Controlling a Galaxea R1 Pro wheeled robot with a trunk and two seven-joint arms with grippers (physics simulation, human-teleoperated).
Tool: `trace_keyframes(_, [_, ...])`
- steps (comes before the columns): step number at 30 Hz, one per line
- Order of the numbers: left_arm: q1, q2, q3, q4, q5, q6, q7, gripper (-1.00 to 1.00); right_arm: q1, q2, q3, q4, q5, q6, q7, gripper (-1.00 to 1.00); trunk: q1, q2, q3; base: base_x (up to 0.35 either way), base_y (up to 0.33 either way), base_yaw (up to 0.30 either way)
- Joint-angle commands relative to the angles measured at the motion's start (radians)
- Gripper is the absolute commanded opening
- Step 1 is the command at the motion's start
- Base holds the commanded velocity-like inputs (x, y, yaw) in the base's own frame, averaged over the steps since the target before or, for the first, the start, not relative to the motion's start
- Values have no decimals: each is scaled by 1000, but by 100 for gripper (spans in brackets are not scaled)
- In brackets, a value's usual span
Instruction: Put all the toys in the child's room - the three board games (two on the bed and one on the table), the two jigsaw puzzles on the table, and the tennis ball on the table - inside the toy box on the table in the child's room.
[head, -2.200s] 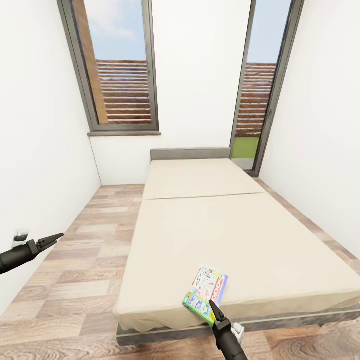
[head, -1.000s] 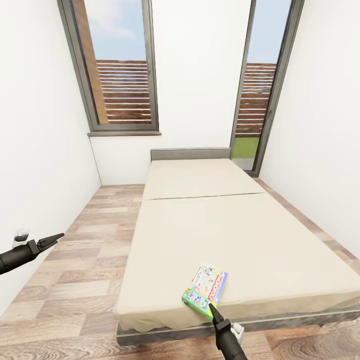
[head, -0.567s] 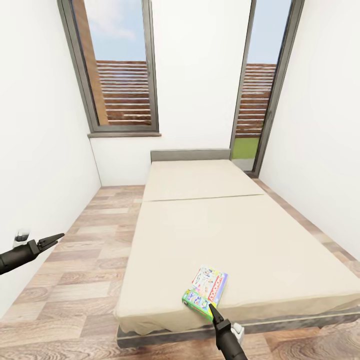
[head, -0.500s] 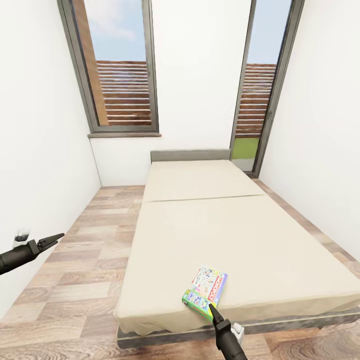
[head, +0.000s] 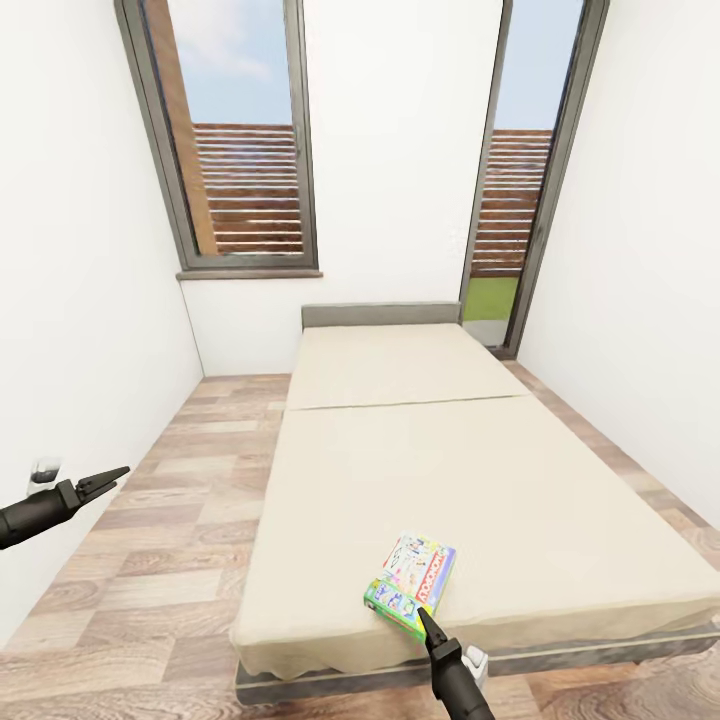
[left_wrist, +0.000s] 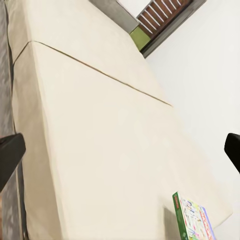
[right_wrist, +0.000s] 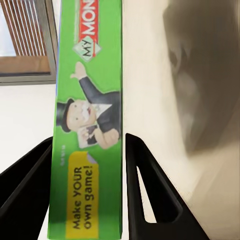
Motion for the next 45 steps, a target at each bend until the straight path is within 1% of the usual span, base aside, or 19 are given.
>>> trace_keyframes(1, [-1,0,1,0,1,10,-3,100,0,0,-1,0,-9,11,4,-100,-4,7,2,0,0,0])
trace_keyframes(12, [-1,0,1,0,1,10,-1,100,-1,10,-1,-8,-10,16,3,-100,-46,84,37,0,0,0])
trace_keyframes(15, [-1,0,1,0,1,10,-1,100,-1,12,10,-70,-10,22,-2,-100,-58,105,46,0,0,0])
trace_keyframes(16, [-1,0,1,0,1,10,-1,100,-1,11,27,-96,-10,26,-3,-100,-62,112,49,0,0,0])
trace_keyframes(17, [-1,0,1,0,1,10,-1,100,-1,7,70,-127,-10,42,-4,-100,-65,119,52,0,0,0])
trace_keyframes(18, [-1,0,1,0,1,10,-1,100,-1,6,88,-135,-10,49,-4,-100,-69,126,56,0,0,0])
trace_keyframes(19, [-1,0,1,0,1,10,-1,100,-1,2,137,-154,-9,64,-5,-100,-73,133,59,0,0,0])
trace_keyframes(21, [-1,0,1,0,1,10,-1,100,0,-1,173,-178,-8,73,-6,-100,-81,147,65,0,0,0])
trace_keyframes(23, [-1,0,1,0,1,10,-1,100,4,-4,199,-227,-7,81,-6,-100,-88,161,71,0,0,0])
trace_keyframes(24, [-1,0,1,0,1,10,-1,100,6,-4,203,-241,-7,83,-7,-100,-92,168,74,0,0,0])
trace_keyframes(26, [-1,0,-3,0,1,10,-1,100,11,-5,213,-307,-6,103,-16,-100,-100,182,81,0,0,0])
trace_keyframes(27, [-1,0,-12,0,1,10,-1,100,13,-6,216,-344,-5,135,-41,-100,-104,189,84,0,0,0])
trace_keyframes(28, [-1,0,-18,0,1,10,-2,100,13,-6,217,-361,-3,162,-64,-100,-108,196,87,0,0,0])
trace_keyframes(30, [-1,0,-28,0,1,10,-2,100,10,-12,219,-378,15,221,-108,-100,-115,210,93,0,0,0])
trace_keyframes(32, [-1,0,-33,0,1,10,-2,100,8,-23,218,-386,36,261,-133,-100,-123,224,99,0,0,0])
trace_keyframes(35, [-1,0,-36,0,1,10,-2,100,12,-30,218,-392,48,281,-146,-100,-134,245,109,0,0,0])
trace_keyframes(39, [-1,0,-37,0,1,10,-1,100,17,-34,218,-449,53,292,-162,-100,-150,273,121,0,0,0])
trace_keyframes(42, [-1,0,-37,0,1,10,-1,100,17,-34,220,-470,52,303,-180,-100,-161,294,131,0,0,0])
trace_keyframes(45, [-1,0,-37,0,1,10,-1,100,16,-35,220,-476,54,359,-195,-100,-173,315,140,0,0,0])
